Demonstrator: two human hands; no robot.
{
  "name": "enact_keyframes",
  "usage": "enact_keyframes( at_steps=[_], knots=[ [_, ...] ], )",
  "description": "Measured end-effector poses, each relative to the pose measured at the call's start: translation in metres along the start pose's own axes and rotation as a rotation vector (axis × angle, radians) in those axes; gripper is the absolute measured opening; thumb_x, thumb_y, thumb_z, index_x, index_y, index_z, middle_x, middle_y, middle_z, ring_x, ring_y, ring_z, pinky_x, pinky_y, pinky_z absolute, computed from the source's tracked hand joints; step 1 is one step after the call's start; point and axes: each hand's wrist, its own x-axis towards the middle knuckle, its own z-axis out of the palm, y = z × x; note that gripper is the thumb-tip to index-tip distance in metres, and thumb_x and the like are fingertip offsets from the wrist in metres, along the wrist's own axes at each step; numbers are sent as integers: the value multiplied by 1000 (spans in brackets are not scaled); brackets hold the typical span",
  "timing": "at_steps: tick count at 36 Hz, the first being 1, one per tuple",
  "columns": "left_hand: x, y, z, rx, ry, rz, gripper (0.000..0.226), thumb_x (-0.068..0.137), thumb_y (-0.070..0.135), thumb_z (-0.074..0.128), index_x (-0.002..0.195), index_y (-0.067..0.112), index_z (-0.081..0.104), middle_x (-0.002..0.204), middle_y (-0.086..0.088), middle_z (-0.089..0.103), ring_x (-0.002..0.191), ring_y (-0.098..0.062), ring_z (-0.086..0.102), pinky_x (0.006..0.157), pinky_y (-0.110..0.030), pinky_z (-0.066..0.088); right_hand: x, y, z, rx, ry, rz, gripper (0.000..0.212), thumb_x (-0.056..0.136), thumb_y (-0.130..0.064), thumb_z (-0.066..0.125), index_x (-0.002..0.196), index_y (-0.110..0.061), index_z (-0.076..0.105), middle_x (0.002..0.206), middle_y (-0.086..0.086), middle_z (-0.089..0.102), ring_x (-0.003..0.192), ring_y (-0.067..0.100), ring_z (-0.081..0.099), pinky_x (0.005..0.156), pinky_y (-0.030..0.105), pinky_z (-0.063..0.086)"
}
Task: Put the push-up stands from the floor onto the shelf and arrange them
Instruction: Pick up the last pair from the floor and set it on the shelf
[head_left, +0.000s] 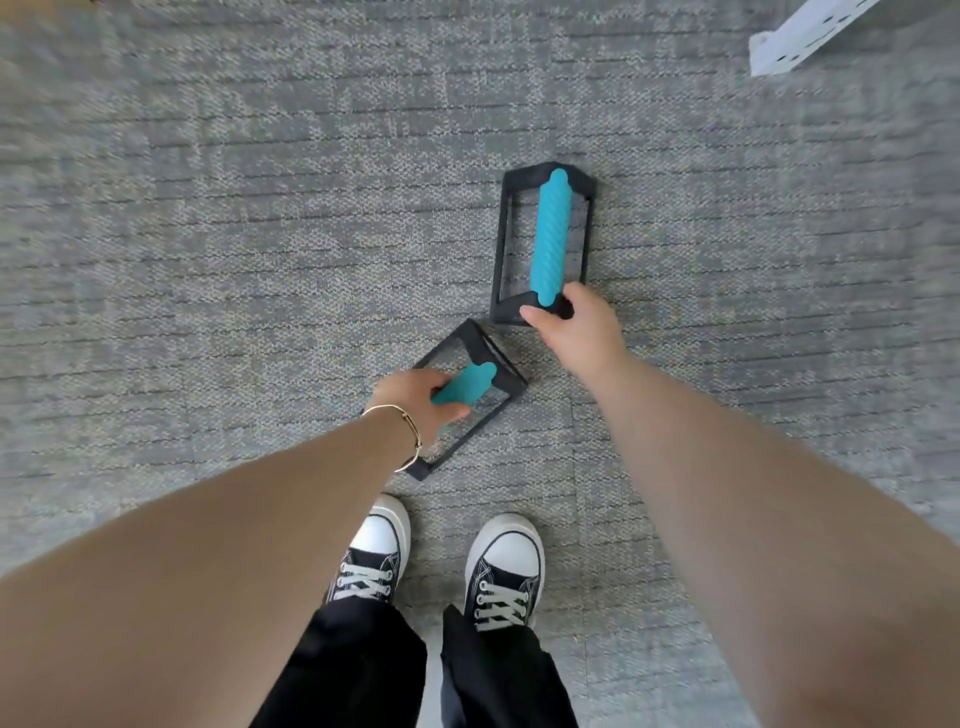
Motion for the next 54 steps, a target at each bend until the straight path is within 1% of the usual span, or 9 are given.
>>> enact_keyframes(
  at_steps=[7, 15, 18, 24, 32, 37, 43, 46, 54],
  knots=[
    [-59, 15, -46, -39, 73, -40, 30, 85, 46, 67, 110, 29, 68, 95, 1, 69, 80, -20, 59, 66, -26, 44, -63, -27, -42, 22, 1, 16, 34, 84, -49, 69, 99, -20, 57, 93, 3, 66, 83, 21, 64, 70, 33, 49],
    [-195, 52, -131, -84, 234, -16, 32, 85, 54, 62, 108, 34, 69, 87, 4, 71, 76, -18, 63, 62, -27, 50, -187, -103, -125, 196, 76, 68, 36, 83, -54, 67, 101, -23, 59, 89, -1, 68, 77, 15, 68, 59, 25, 50],
    [-258, 70, -171, -130, 264, -9, 34, 86, 51, 63, 114, 32, 67, 87, 8, 67, 74, -15, 60, 58, -24, 45, -239, -142, -166, 250, 108, 61, 41, 81, -58, 65, 106, -26, 59, 96, -5, 69, 81, 10, 70, 70, 35, 61],
    [-385, 110, -258, -236, 334, 27, 43, 87, 47, 64, 124, 26, 64, 91, 7, 61, 81, -18, 60, 71, -27, 50, -345, -235, -261, 228, 193, -7, 41, 82, -52, 70, 109, -22, 62, 99, -9, 67, 86, 8, 65, 75, 30, 56],
    [-524, 157, -374, -416, 492, 151, 56, 82, 56, 66, 128, 25, 62, 109, 2, 67, 92, -20, 63, 83, -38, 57, -466, -351, -363, 273, 229, -99, 32, 81, -50, 71, 99, -25, 63, 86, -8, 63, 75, 7, 59, 57, 21, 38],
    [-591, 182, -433, -448, 560, 252, 37, 81, 53, 67, 105, 25, 71, 88, 4, 68, 83, -20, 65, 77, -36, 57, -514, -415, -412, 323, 235, -148, 33, 78, -49, 74, 93, -22, 65, 86, 3, 67, 74, 22, 66, 66, 36, 52],
    [-650, 208, -489, -563, 632, 349, 40, 80, 54, 66, 77, 15, 70, 74, -3, 66, 69, -21, 60, 63, -31, 51, -561, -477, -465, 330, 246, -208, 31, 80, -47, 73, 96, -21, 67, 82, 0, 65, 66, 17, 64, 55, 28, 49],
    [-673, 222, -512, -603, 659, 406, 38, 78, 55, 68, 66, 18, 65, 79, -9, 71, 72, -26, 65, 70, -41, 57, -580, -500, -492, 323, 265, -235, 33, 78, -49, 73, 95, -21, 68, 73, 2, 61, 62, 18, 60, 53, 29, 45],
    [-712, 283, -580, -798, 687, 523, 35, 80, 48, 71, 76, 13, 73, 69, -6, 65, 56, -20, 57, 49, -25, 46, -592, -547, -574, 325, 385, -375, 24, 81, -46, 72, 89, -23, 69, 57, -5, 52, 53, 14, 50, 47, 24, 35]
  ],
)
